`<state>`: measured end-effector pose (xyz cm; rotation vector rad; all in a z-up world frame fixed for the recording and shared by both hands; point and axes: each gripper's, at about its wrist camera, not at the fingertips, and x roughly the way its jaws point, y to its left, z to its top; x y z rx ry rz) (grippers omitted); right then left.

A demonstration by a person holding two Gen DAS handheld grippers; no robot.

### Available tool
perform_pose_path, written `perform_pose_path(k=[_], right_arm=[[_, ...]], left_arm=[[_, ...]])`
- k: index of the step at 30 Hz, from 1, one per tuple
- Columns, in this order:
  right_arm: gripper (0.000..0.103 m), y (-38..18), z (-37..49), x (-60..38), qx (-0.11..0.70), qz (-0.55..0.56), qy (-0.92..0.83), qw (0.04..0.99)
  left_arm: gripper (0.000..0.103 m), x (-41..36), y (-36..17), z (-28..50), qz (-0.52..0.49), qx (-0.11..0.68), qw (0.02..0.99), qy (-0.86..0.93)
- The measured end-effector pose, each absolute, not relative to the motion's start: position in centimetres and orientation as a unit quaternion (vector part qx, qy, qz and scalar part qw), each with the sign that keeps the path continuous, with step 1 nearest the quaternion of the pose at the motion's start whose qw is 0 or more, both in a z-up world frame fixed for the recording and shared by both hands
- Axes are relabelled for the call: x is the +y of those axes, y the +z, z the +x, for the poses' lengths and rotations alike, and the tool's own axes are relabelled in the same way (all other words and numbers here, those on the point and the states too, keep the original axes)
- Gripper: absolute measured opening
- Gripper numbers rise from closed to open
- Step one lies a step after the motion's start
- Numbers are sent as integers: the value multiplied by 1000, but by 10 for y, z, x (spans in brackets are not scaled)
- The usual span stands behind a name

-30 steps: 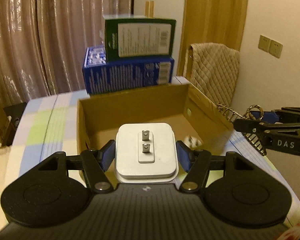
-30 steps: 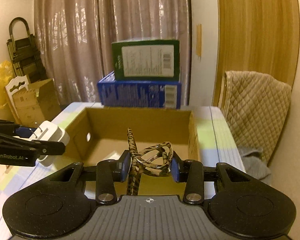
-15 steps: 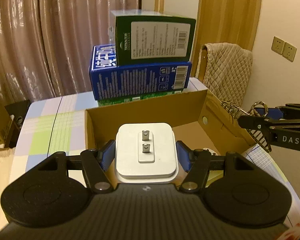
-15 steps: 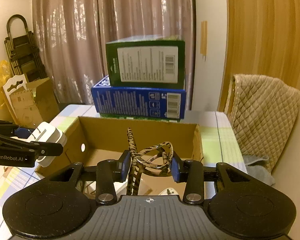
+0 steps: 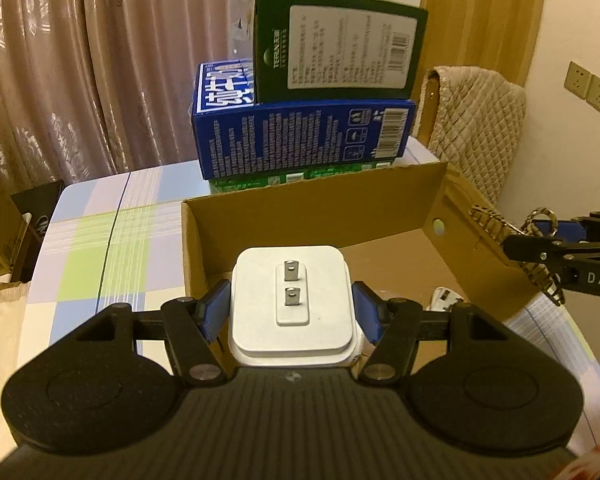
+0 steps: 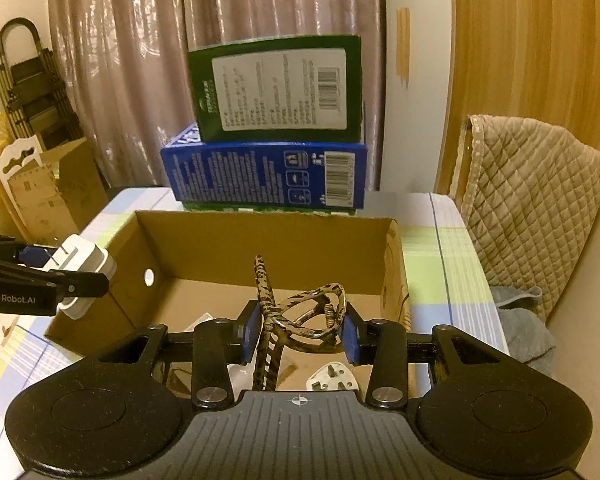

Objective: Organize rigid objects
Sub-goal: 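Carry adapter in left tool over box while right tool carries keychain there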

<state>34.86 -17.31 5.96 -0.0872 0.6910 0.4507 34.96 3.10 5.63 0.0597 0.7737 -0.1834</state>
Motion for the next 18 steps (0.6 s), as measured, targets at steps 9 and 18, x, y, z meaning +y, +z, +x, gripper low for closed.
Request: perform_pose_path(k=[9,18], right_arm=[[38,39,372,-166,360,-40,214,907],[38,21,381,-160,378,-44,214,900]], left_arm=[[60,26,34,371,45,393,914,-88],[60,21,16,382,52,407,908,-85]])
